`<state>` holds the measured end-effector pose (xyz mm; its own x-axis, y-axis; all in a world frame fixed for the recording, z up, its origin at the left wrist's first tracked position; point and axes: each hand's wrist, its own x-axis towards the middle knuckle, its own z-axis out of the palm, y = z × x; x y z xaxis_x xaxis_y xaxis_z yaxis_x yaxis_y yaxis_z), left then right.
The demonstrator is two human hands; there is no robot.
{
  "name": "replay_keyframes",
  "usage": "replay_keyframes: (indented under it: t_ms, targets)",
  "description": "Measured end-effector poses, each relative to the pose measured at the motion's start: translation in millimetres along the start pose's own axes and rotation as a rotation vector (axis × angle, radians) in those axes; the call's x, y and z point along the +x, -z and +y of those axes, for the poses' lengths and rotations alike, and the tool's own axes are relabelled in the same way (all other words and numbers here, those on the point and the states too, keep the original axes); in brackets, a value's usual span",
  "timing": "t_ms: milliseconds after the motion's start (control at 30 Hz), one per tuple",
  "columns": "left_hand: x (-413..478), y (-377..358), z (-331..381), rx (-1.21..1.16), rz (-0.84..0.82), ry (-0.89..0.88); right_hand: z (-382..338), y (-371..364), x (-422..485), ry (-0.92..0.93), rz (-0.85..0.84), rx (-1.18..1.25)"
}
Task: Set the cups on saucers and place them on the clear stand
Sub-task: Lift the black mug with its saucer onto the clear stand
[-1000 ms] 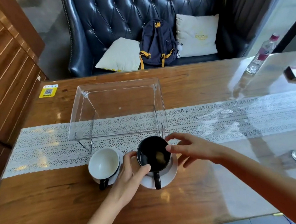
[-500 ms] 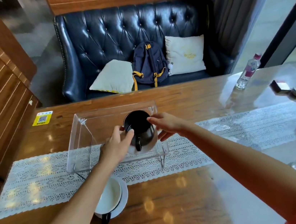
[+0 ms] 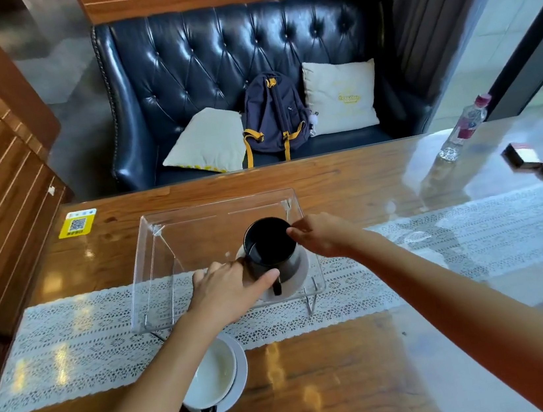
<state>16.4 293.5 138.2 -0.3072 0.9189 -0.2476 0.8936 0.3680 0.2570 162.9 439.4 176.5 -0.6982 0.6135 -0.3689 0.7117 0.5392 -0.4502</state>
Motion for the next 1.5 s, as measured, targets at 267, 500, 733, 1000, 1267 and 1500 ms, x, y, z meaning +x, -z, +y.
replay_keyframes:
  t_ms: [267, 500, 733, 1000, 1267, 1500]
  targets:
    - [-4.7, -1.0, 8.7, -0.022, -0.054, -0.034, 15.7, 1.6, -7.9, 0.008, 0.028, 0.033]
    - [-3.1, -9.9, -23.4, -0.276, -0.036, 0.018, 33.7, -13.2, -29.0, 0.197, 0.15, 0.447]
    - [-0.4, -44.1, -13.9, -0.239, 0.077, -0.048, 26.7, -47.6, -27.2, 0.222, 0.163, 0.457]
    - [-0.6, -48.0, -14.9, -0.257, 0.09, -0.053, 25.2, -38.9, -19.8, 0.245, 0.216, 0.479]
    - [-11.6, -38.4, -11.5, -0.313, 0.136, -0.058, 22.8, -41.1, -30.5, 0.218, 0.206, 0.452]
    - [-102.1, -57.1, -56.8, -0.814, 0.769, 0.106, -5.9, -68.3, -97.6, 0.216, 0.592, 0.856]
